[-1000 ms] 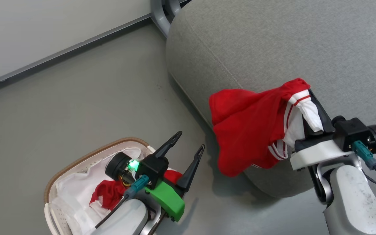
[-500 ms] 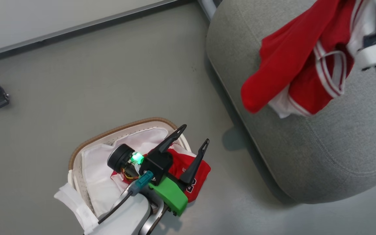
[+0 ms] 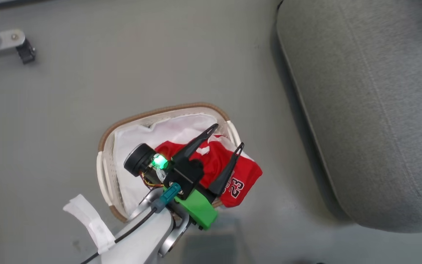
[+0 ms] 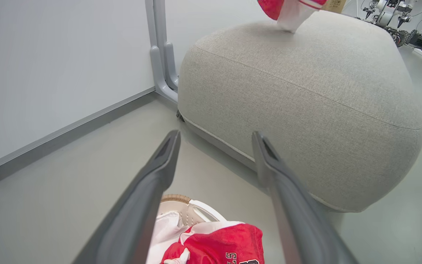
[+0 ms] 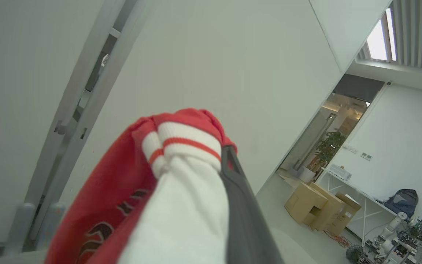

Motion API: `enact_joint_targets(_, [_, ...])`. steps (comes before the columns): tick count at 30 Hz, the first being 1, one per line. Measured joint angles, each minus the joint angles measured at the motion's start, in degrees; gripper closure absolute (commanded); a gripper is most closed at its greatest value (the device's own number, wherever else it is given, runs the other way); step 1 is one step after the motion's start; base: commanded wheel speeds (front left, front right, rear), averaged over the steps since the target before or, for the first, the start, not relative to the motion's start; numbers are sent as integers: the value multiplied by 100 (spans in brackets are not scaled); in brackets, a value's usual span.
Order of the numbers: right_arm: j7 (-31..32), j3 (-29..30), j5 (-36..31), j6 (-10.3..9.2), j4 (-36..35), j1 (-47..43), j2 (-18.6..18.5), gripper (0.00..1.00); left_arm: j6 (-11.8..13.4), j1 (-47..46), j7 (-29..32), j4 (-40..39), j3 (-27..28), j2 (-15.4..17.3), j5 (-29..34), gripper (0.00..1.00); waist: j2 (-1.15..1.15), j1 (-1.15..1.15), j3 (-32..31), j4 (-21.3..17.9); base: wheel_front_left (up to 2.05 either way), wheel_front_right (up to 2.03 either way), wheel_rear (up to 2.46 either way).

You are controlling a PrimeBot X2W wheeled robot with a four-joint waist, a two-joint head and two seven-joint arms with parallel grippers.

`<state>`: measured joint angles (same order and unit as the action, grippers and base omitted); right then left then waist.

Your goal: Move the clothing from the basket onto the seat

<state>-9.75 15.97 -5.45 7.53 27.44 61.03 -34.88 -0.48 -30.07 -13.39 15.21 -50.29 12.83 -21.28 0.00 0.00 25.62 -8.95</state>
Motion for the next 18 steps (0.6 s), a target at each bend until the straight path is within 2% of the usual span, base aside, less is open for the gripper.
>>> enact_joint_targets(3, [-67, 155, 3, 0, 483, -294, 131, 100, 29, -71, 46, -42, -40, 1, 55, 0, 0, 0, 225, 113, 0, 0, 0])
enact_joint_targets(10, [-411, 445, -104, 0, 1601, -761, 987, 100, 77, -227, 121, -133, -52, 46, 118, 0, 0, 0, 722, 283, 0, 0, 0])
enact_joint_targets(14, [-499, 563, -224, 0, 1887, -861, 1386, 100, 111, -229, 141, -160, -45, 92, 118, 0, 0, 0, 887, 306, 0, 0, 0])
enact_joint_targets(15, [-515, 578, -271, 0, 1915, -906, 1463, 94, 125, -229, 156, -163, -41, 103, 118, 0, 0, 1, 902, 296, 0, 0, 0])
enact_joint_targets(16, [-517, 613, -319, 0, 1917, -950, 1564, 75, 132, -229, 156, -165, -34, 119, 114, 0, 0, 1, 911, 277, 0, 0, 0])
enact_joint_targets(17, [-520, 644, -332, 0, 1826, -998, 1651, 13, 136, -229, 156, -170, -24, 120, 96, 0, 0, 0, 912, 254, 0, 0, 0])
enact_joint_targets(18, [-524, 664, -372, 0, 1703, -1027, 1726, 0, 148, -229, 156, -176, -12, 119, 64, 0, 0, 0, 908, 230, 0, 0, 0])
